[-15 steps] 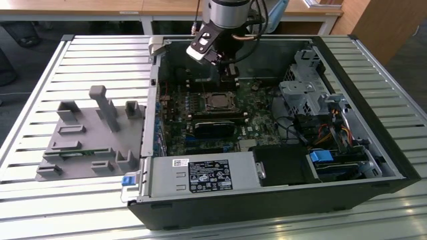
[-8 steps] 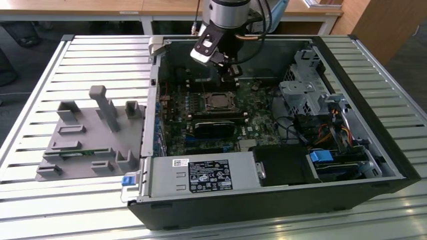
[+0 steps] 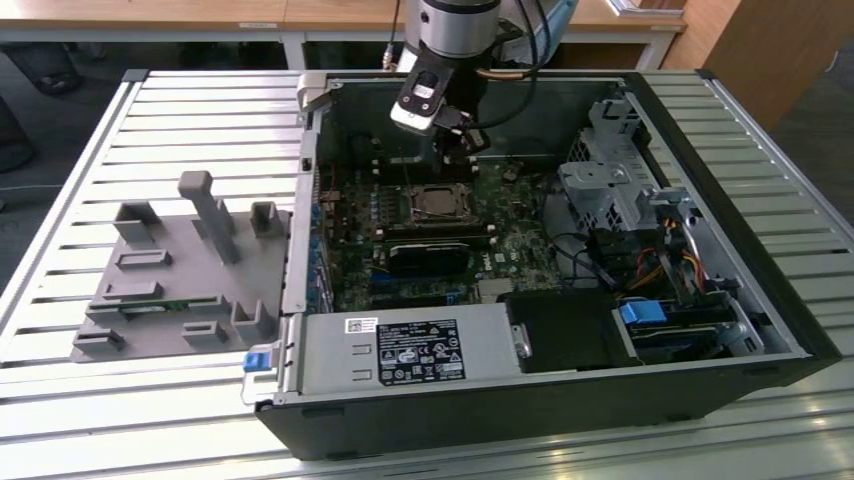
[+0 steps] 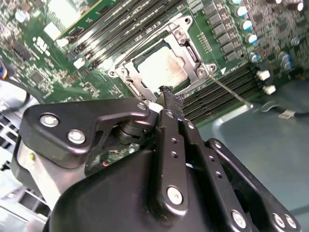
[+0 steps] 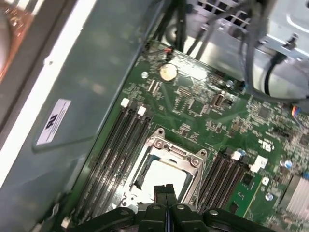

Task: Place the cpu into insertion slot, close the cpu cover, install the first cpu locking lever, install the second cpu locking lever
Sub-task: 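Install the first cpu locking lever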

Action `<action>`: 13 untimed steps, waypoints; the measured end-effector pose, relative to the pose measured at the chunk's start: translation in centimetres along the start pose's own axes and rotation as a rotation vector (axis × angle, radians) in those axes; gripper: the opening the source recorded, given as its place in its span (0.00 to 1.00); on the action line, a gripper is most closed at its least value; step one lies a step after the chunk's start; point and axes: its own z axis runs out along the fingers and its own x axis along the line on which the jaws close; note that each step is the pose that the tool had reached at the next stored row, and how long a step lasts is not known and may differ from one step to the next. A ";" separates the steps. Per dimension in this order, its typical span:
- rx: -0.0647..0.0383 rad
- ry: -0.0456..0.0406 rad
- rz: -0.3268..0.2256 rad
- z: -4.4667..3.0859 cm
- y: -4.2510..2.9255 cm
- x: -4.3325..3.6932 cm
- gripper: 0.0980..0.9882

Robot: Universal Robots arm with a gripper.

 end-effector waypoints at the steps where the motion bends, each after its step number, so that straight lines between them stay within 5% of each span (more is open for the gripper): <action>1: 0.001 0.0002 -0.018 0.02 0.00 0.00 0.01; 6: 0.004 0.0003 -0.108 0.07 0.00 0.00 0.01; 13: 0.014 -0.0107 -0.223 0.08 -0.02 0.00 0.01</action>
